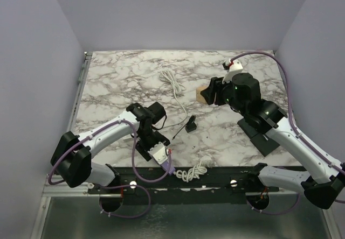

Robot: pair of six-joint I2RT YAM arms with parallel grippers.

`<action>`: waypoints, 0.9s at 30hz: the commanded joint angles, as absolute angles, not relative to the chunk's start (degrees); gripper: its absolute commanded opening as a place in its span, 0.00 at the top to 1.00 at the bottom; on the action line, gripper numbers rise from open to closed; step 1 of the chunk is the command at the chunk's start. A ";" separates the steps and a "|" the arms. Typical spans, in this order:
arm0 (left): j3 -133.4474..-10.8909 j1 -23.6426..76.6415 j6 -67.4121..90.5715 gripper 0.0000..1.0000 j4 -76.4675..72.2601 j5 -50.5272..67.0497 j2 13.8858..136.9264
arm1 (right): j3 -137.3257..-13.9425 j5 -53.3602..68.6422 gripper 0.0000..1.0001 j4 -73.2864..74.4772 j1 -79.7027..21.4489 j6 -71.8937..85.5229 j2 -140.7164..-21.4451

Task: Insert the plug
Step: Move the socket to the corner of the board.

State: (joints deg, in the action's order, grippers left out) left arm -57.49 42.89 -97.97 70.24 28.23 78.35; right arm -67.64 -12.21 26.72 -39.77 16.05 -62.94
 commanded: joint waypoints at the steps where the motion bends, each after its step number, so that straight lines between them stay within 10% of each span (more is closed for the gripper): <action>1: -55.32 45.06 -98.06 0.35 71.12 28.81 81.02 | -67.92 -12.93 0.99 26.38 -39.20 16.25 -61.68; 8: -49.50 48.01 -78.69 0.47 52.54 28.07 82.26 | -68.08 -12.13 0.99 26.15 -38.87 16.02 -61.27; 17: -53.92 47.23 -52.20 0.95 40.38 33.88 90.18 | -67.02 -12.26 0.99 25.30 -38.43 14.90 -60.24; 27: -67.69 44.76 -29.35 0.98 38.63 45.81 109.02 | -65.75 -11.68 0.99 26.47 -37.69 14.16 -59.80</action>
State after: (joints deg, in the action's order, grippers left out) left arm -63.33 46.13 -42.46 45.17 39.66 99.33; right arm -66.46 -12.16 26.70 -38.37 15.05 -60.90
